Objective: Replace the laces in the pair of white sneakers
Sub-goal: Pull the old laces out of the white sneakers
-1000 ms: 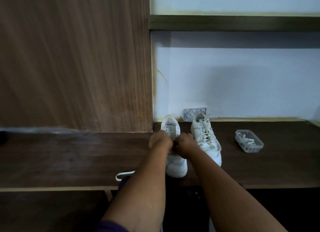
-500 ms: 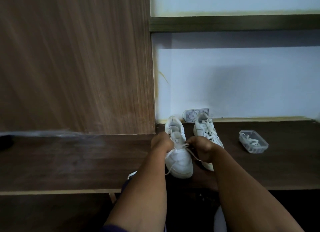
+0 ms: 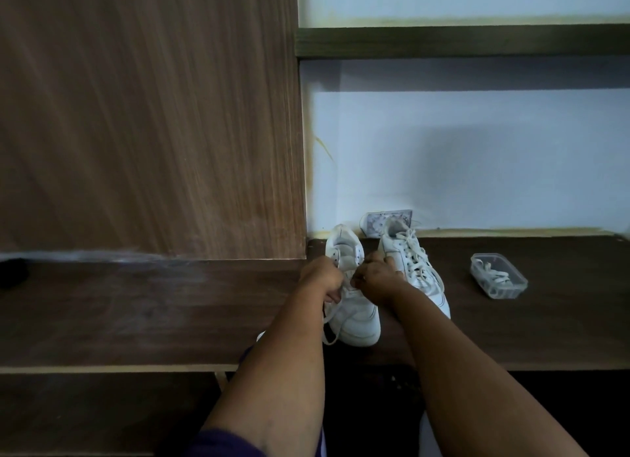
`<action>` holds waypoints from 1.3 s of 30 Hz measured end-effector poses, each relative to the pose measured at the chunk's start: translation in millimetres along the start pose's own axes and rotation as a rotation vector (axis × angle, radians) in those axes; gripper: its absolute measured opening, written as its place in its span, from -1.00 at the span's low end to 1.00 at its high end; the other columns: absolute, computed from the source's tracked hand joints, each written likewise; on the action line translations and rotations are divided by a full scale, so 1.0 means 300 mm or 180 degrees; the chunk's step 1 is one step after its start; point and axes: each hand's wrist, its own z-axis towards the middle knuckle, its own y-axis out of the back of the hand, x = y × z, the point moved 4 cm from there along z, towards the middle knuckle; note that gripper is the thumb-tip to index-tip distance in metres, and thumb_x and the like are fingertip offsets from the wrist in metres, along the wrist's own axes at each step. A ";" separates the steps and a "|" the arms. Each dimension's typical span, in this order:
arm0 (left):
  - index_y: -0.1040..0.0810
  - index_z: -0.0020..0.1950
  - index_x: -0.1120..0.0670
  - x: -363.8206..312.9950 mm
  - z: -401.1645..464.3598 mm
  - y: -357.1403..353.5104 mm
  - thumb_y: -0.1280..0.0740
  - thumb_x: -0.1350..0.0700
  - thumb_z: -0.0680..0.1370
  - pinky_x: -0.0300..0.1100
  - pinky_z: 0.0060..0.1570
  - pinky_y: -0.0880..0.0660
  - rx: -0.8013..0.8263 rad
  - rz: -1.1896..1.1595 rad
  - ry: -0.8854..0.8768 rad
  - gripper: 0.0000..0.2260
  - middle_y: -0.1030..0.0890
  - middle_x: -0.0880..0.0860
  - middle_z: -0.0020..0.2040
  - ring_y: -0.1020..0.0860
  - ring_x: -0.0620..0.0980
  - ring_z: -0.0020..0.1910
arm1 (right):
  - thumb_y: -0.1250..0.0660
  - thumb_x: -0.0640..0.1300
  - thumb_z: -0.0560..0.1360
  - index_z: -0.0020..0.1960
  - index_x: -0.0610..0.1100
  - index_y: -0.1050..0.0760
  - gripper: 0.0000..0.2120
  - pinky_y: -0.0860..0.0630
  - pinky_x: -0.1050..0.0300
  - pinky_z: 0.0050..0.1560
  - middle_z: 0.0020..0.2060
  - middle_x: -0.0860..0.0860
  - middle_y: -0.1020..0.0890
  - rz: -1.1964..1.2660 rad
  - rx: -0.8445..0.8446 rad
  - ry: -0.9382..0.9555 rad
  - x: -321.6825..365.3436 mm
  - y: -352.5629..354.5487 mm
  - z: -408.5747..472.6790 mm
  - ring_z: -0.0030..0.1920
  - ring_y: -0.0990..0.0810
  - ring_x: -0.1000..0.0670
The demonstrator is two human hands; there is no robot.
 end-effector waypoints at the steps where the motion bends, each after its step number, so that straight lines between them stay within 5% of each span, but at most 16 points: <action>1: -0.55 0.13 0.16 0.001 0.000 -0.003 -0.20 0.22 0.54 -0.05 -0.22 -0.66 0.0015 0.0000 -0.0016 -0.78 -0.69 0.18 -0.24 -0.69 0.06 -0.32 | -0.26 0.04 0.54 0.09 0.10 -0.58 -0.82 -0.26 -0.13 0.29 0.27 -0.02 -0.30 0.0026 -0.0058 0.0014 0.005 0.005 -0.006 0.31 -0.21 -0.16; 6: -0.51 0.24 0.12 -0.004 -0.014 -0.012 -0.18 0.16 0.59 -0.06 -0.15 -0.65 0.0148 -0.0064 -0.0030 -0.74 -0.68 0.19 -0.14 -0.68 0.09 -0.20 | -0.41 0.09 0.43 0.05 0.16 -0.59 -0.80 -0.28 -0.09 0.23 0.23 0.04 -0.32 -0.0088 -0.0238 0.0190 0.017 0.011 -0.032 0.27 -0.23 -0.11; 12: -0.44 0.27 0.11 -0.004 -0.019 -0.020 -0.14 0.18 0.58 0.00 -0.06 -0.64 0.0131 0.0072 -0.0020 -0.72 -0.64 0.22 -0.01 -0.66 0.15 -0.08 | -0.30 0.04 0.51 0.04 0.06 -0.60 -0.84 -0.26 -0.08 0.20 0.26 0.05 -0.32 -0.0171 -0.0419 0.0157 0.020 -0.008 -0.019 0.27 -0.24 -0.09; 19: -0.43 0.23 0.09 -0.003 -0.011 -0.025 -0.16 0.13 0.60 -0.05 -0.32 -0.63 0.0148 -0.0166 0.0017 -0.78 -0.56 0.17 0.12 -0.62 0.15 -0.10 | -0.11 0.04 0.60 0.29 -0.17 -0.46 -0.61 -0.32 -0.07 0.33 0.33 -0.18 -0.37 0.1183 -0.0896 -0.1499 -0.197 0.032 0.021 0.32 -0.35 -0.24; 21: -0.39 0.24 0.07 -0.003 -0.011 -0.034 -0.12 0.13 0.62 -0.07 -0.41 -0.61 0.0260 -0.0381 0.0073 -0.79 -0.53 0.16 0.11 -0.61 0.14 -0.15 | -0.20 0.01 0.58 0.23 -0.11 -0.50 -0.69 -0.29 -0.05 0.31 0.30 -0.18 -0.37 0.1216 -0.1064 -0.1216 -0.191 0.036 0.019 0.32 -0.33 -0.23; 24: -0.39 0.30 0.08 -0.004 -0.001 -0.042 -0.17 0.15 0.59 0.09 -0.12 -0.64 0.0267 -0.0413 0.0031 -0.73 -0.53 0.20 0.13 -0.62 0.20 -0.06 | -0.33 -0.01 0.51 0.17 0.05 -0.54 -0.76 -0.25 -0.01 0.28 0.26 -0.13 -0.37 0.1109 -0.1360 -0.0294 -0.119 0.067 0.001 0.31 -0.31 -0.21; 28: -0.50 0.24 0.14 -0.019 -0.009 -0.017 -0.23 0.17 0.57 -0.15 -0.15 -0.43 0.0047 0.0158 -0.0185 -0.75 -0.56 0.17 0.08 -0.55 0.11 -0.03 | -0.36 0.10 0.45 0.09 0.22 -0.57 -0.79 -0.24 -0.11 0.29 0.33 0.04 -0.29 0.0141 -0.0498 0.0053 -0.041 0.003 -0.002 0.35 -0.20 -0.14; 31: -0.55 -0.08 0.16 -0.017 -0.012 -0.012 -0.23 0.15 0.57 -0.17 -0.23 -0.39 0.0174 0.0177 -0.0032 -0.86 -0.59 0.15 -0.12 -0.55 0.10 -0.15 | -0.37 0.07 0.45 -0.03 0.16 -0.61 -0.89 -0.28 -0.05 0.20 0.31 0.06 -0.31 0.0077 -0.0337 0.0003 -0.023 -0.021 0.000 0.32 -0.23 -0.10; 35: -0.50 -0.31 0.11 0.007 -0.029 0.048 -0.22 -0.05 0.61 -0.19 -0.32 -0.31 0.0787 0.0753 0.0204 -0.64 -0.47 0.04 -0.34 -0.36 -0.05 -0.41 | -0.36 0.00 0.49 0.04 -0.05 -0.63 -0.80 -0.37 0.04 0.28 0.27 -0.05 -0.36 0.0403 -0.0323 -0.0014 -0.036 -0.043 0.032 0.28 -0.37 -0.08; 37: -0.56 -0.19 0.14 0.010 -0.017 0.117 -0.26 -0.10 0.60 -0.19 -0.30 -0.36 0.0468 0.0781 0.0131 -0.66 -0.52 0.05 -0.27 -0.44 -0.04 -0.34 | -0.27 -0.06 0.54 0.09 -0.11 -0.60 -0.78 -0.41 0.10 0.23 0.22 -0.11 -0.45 0.0522 -0.0275 -0.0119 -0.039 -0.044 0.036 0.23 -0.43 -0.10; 39: -0.60 0.03 0.17 0.007 0.020 0.188 -0.29 -0.13 0.55 -0.14 -0.13 -0.48 -0.0431 0.0625 -0.0051 -0.64 -0.62 0.12 -0.05 -0.58 0.07 -0.10 | -0.17 -0.13 0.58 0.15 -0.19 -0.52 -0.75 -0.44 0.11 0.16 0.16 -0.12 -0.52 0.0621 -0.0431 -0.0174 -0.050 -0.035 0.044 0.17 -0.48 -0.11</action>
